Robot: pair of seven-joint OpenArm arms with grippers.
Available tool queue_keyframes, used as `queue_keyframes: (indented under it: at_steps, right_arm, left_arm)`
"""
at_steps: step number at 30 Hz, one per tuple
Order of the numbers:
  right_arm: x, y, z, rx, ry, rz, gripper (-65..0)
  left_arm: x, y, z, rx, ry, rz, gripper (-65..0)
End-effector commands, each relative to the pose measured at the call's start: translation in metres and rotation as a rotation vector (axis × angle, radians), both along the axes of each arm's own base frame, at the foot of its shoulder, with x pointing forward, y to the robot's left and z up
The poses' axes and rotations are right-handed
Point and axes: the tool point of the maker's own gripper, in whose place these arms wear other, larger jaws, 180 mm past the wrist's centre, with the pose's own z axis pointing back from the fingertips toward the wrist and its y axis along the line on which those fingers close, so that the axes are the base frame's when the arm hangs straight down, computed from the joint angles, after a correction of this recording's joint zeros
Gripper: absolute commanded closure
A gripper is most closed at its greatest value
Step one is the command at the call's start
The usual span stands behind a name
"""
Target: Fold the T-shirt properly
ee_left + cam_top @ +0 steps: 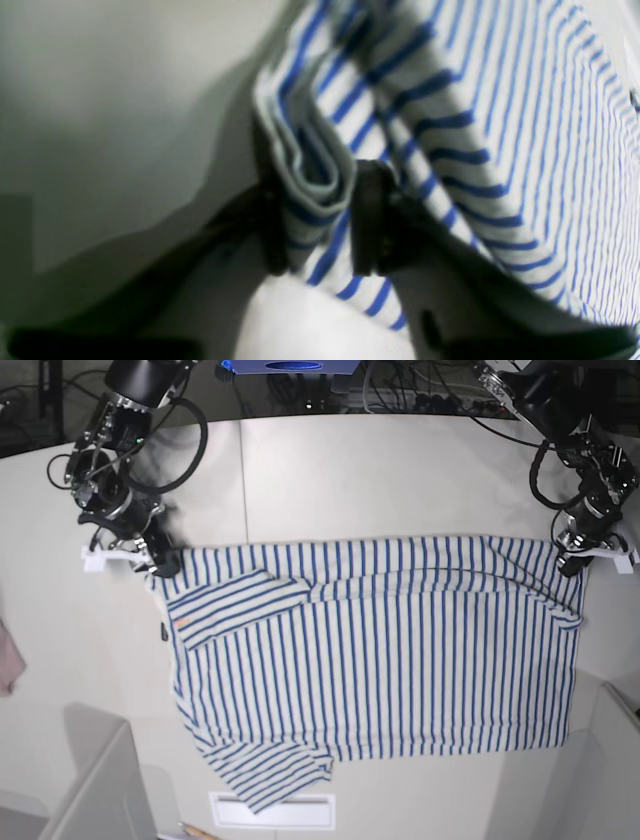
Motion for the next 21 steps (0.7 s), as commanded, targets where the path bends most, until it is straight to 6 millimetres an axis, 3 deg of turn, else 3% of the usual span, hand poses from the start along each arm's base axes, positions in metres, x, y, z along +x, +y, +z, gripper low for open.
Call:
queue_keyframes:
  at_steps: [1, 9, 11, 13, 15, 21]
  right_arm:
    - [-0.001, -0.004, -0.001, -0.018, 0.019, 0.000, -27.3]
    - [0.000, -0.004, 0.000, -0.017, 0.014, -0.006, -26.0]
    - [0.003, -0.006, 0.001, -0.028, 0.003, -0.017, -20.6]
    - [0.005, -0.010, 0.001, -0.041, -0.009, -0.033, -8.9]
    - [0.005, -0.010, -0.004, -0.035, 0.002, -0.035, 0.0]
    - [0.002, -0.010, -0.004, -0.027, 0.011, -0.029, 0.0]
  left_arm:
    - [-0.004, 0.006, 0.001, 0.015, 0.032, -0.001, -15.5]
    - [-0.006, 0.014, 0.004, 0.038, 0.043, -0.009, -14.2]
    - [-0.006, 0.013, 0.004, 0.037, 0.043, -0.010, -11.4]
    - [-0.005, 0.013, 0.005, 0.037, 0.041, -0.010, -1.8]
    - [-0.004, 0.013, 0.005, 0.037, 0.040, -0.010, 0.0]
    - [-0.003, 0.016, 0.011, 0.057, 0.034, -0.015, 0.0]
